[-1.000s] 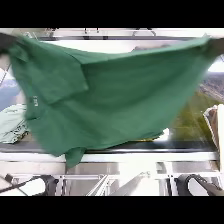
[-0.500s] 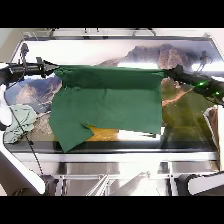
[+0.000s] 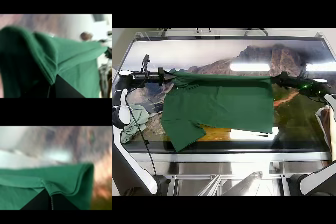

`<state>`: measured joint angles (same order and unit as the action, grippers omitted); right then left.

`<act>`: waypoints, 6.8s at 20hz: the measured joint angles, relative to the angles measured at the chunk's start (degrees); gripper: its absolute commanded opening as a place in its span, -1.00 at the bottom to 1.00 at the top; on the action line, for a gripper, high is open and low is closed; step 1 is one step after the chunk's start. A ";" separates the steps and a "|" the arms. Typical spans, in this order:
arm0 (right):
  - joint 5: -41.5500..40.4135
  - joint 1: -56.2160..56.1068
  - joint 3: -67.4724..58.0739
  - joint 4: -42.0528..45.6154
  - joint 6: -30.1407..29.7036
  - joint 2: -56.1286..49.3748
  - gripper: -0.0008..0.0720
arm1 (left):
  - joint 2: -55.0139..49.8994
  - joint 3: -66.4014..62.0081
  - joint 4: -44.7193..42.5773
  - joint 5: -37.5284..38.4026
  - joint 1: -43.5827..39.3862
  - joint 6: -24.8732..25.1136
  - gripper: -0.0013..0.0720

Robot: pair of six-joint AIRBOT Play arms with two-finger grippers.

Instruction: Fold the shirts.

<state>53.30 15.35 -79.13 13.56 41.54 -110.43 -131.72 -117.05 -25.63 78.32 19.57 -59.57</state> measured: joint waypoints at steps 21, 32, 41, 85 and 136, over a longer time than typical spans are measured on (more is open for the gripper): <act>21.49 6.78 11.28 32.26 20.46 15.47 -0.31 | 14.82 14.56 -12.35 15.80 7.19 -10.10 -0.19; 9.42 2.49 46.16 28.28 22.32 33.38 0.01 | 37.97 52.85 -21.84 12.37 19.71 -7.28 -0.19; -2.58 -3.34 48.68 21.73 18.84 32.61 -0.93 | 45.20 68.83 -24.04 3.02 21.73 -7.06 -0.19; -6.95 -1.49 19.85 7.34 11.43 18.58 -0.93 | 15.39 13.18 -10.86 17.44 1.36 -13.60 -0.91; 15.13 -0.31 2.93 20.63 25.94 18.34 -0.93 | 3.96 -0.63 -24.72 -0.96 -38.07 -21.90 -0.91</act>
<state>68.42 15.05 -76.20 34.20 67.48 -92.09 -127.76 -117.69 -50.35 77.36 -18.50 -81.47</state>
